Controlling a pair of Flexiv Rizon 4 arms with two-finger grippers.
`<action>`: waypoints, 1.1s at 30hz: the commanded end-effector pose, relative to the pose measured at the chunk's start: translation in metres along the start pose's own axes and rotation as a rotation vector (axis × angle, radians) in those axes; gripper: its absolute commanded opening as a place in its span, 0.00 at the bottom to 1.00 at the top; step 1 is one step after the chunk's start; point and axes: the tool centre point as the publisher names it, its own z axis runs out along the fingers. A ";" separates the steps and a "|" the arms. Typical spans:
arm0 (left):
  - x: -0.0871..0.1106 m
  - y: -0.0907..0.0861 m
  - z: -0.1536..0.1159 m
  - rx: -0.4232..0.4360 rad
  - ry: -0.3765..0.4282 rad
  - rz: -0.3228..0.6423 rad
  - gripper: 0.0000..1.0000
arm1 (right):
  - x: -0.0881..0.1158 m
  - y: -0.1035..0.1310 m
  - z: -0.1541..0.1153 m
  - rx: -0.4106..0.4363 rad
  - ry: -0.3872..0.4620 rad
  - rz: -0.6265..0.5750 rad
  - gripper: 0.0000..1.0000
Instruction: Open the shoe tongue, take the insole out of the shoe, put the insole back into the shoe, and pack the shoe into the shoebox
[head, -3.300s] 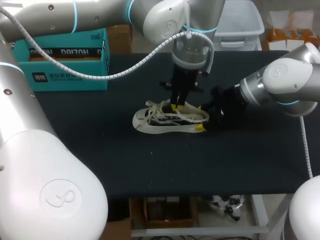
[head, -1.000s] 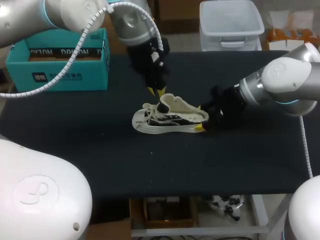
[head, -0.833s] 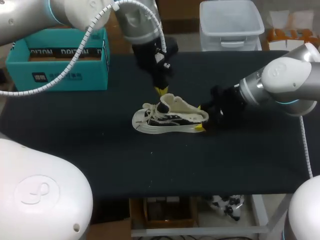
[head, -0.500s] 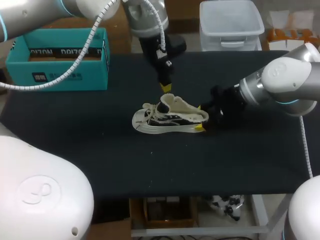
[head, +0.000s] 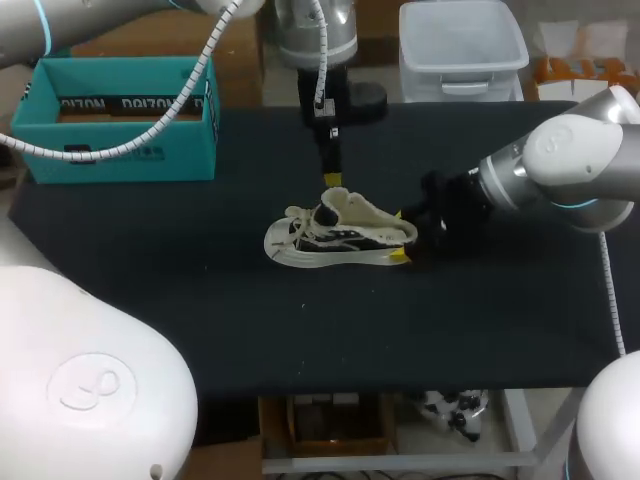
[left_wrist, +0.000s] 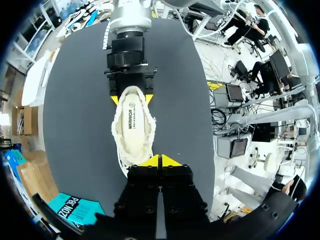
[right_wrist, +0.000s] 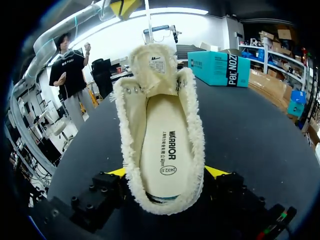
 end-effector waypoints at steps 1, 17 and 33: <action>-0.007 -0.002 0.014 -0.002 -0.013 0.160 0.00 | 0.000 -0.004 0.000 -0.005 0.000 -0.001 0.00; -0.023 -0.014 0.049 0.089 -0.043 0.126 0.00 | 0.000 -0.004 0.000 -0.005 0.000 -0.001 0.00; -0.054 -0.017 0.096 0.034 0.010 0.125 0.00 | 0.000 -0.004 0.000 -0.005 0.000 -0.001 0.00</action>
